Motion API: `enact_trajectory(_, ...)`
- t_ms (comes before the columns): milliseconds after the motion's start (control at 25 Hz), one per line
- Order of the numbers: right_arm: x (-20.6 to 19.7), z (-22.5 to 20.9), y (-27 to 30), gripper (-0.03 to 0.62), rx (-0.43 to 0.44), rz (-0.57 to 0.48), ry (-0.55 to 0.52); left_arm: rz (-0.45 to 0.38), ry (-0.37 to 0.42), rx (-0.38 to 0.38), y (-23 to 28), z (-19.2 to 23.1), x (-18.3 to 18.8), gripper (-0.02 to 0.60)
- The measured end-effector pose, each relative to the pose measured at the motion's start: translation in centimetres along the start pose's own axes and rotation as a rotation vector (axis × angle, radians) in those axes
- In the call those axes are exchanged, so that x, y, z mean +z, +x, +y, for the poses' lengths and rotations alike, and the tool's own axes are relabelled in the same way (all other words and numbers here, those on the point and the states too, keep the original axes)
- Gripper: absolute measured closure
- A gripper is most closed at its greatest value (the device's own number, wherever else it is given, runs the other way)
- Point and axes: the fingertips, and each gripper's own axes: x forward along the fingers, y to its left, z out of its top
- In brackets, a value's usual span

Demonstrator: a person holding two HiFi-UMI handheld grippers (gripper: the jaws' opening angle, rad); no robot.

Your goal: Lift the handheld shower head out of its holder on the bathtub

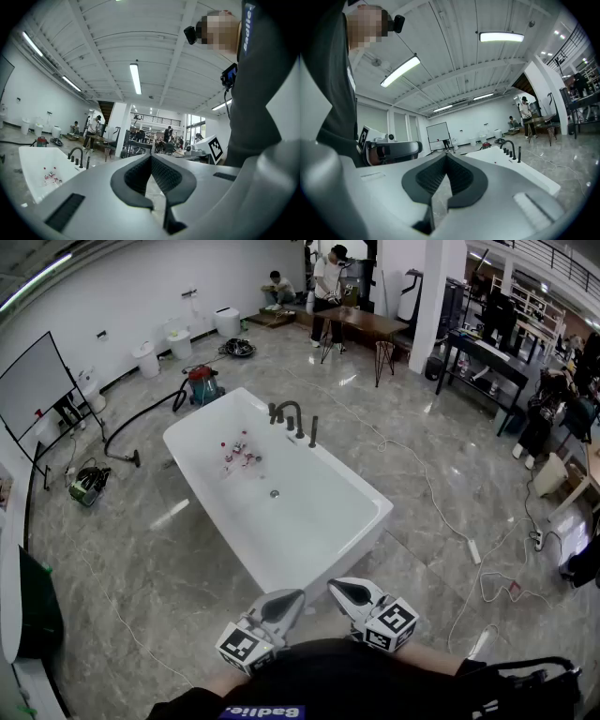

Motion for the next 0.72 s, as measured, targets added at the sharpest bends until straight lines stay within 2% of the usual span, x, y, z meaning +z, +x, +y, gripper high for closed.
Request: enact_trajectory(720,0.9,-2.9,-0.1,0.594,0.03,-0.011,0.022,-0.013,-0.002,0.053,2.7,0.9,0.3,0.577)
